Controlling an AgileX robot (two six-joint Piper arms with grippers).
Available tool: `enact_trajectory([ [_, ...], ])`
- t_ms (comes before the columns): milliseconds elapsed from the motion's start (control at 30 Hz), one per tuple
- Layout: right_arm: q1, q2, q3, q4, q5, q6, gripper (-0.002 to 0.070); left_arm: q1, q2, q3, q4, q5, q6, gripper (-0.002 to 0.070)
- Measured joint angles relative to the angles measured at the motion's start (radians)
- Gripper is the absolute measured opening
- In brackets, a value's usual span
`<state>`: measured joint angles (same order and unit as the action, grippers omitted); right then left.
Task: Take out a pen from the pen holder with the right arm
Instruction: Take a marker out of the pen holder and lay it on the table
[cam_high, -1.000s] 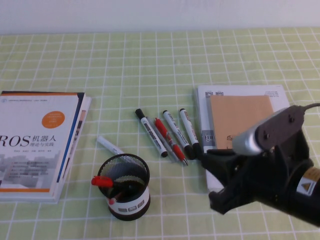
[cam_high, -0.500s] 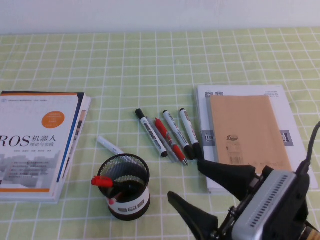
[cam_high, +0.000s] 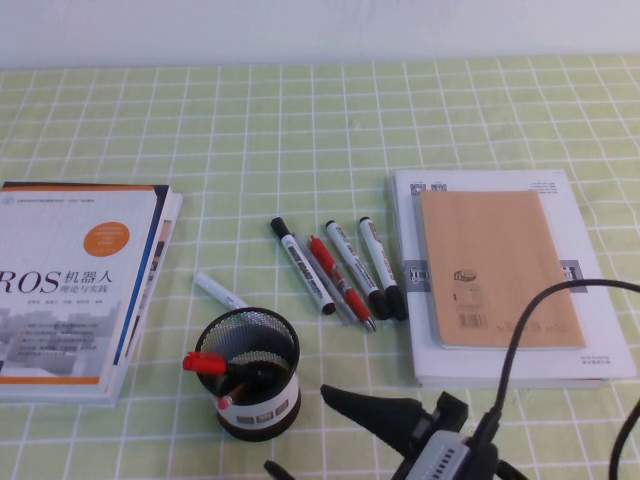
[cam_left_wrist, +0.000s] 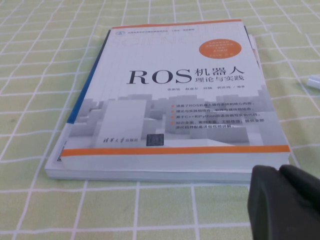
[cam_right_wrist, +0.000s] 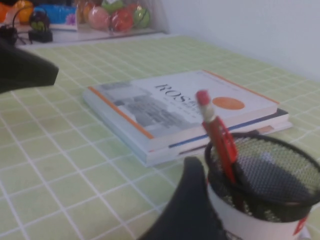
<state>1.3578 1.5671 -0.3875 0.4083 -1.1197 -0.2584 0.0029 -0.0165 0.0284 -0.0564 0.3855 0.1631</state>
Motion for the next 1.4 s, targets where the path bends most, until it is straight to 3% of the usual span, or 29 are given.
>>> enact_trajectory([
  [1167,-0.007,0.283,-0.325,0.198,-0.014,0.023,0.0489,0.0,0.0,0.0,0.0,0.0,0.0,-0.0006],
  [1400,-0.012,0.296,-0.332,0.202,-0.015,0.023,0.0405,0.0,0.0,0.0,0.0,0.0,0.0,-0.0006],
])
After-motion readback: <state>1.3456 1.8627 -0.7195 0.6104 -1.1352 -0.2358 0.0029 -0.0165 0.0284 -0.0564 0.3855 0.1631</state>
